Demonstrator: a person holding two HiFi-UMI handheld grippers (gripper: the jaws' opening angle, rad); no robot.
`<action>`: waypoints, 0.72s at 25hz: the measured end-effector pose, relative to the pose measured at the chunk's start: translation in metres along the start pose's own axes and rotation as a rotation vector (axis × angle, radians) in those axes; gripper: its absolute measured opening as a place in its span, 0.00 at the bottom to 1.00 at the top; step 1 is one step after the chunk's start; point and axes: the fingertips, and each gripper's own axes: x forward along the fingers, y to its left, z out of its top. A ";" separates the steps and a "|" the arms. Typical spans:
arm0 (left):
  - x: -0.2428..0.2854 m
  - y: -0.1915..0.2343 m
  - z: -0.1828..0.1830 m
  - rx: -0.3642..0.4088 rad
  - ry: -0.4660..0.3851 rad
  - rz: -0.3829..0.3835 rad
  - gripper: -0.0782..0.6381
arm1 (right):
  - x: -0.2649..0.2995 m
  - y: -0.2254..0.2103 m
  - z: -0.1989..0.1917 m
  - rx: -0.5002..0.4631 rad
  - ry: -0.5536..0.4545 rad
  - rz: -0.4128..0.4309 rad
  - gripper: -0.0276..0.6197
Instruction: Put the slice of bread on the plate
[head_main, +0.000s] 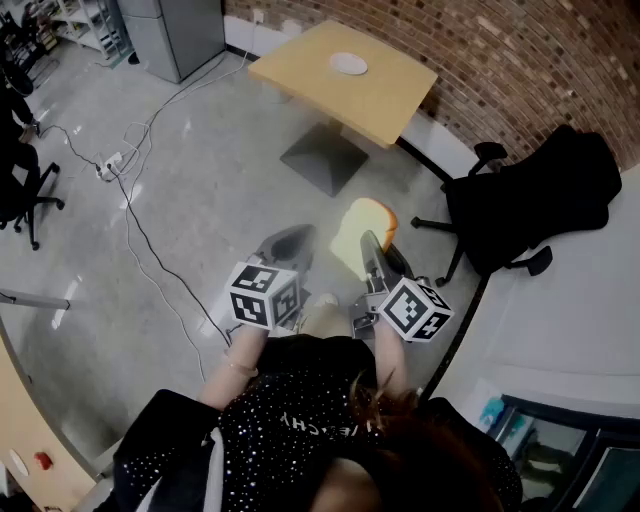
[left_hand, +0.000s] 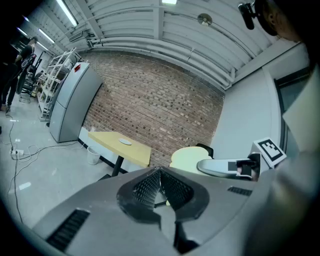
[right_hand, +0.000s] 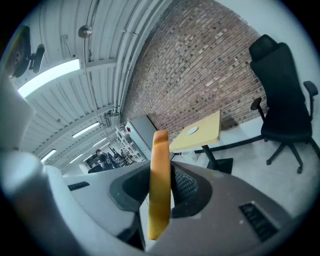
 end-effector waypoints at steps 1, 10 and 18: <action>0.001 0.002 0.000 -0.002 0.002 0.000 0.13 | 0.002 0.000 0.000 0.001 -0.001 -0.002 0.19; 0.023 0.020 0.005 0.003 0.018 -0.007 0.13 | 0.028 -0.009 0.022 -0.049 -0.027 -0.014 0.19; 0.078 0.064 0.044 0.025 0.014 0.028 0.13 | 0.100 -0.024 0.062 -0.011 -0.030 0.019 0.19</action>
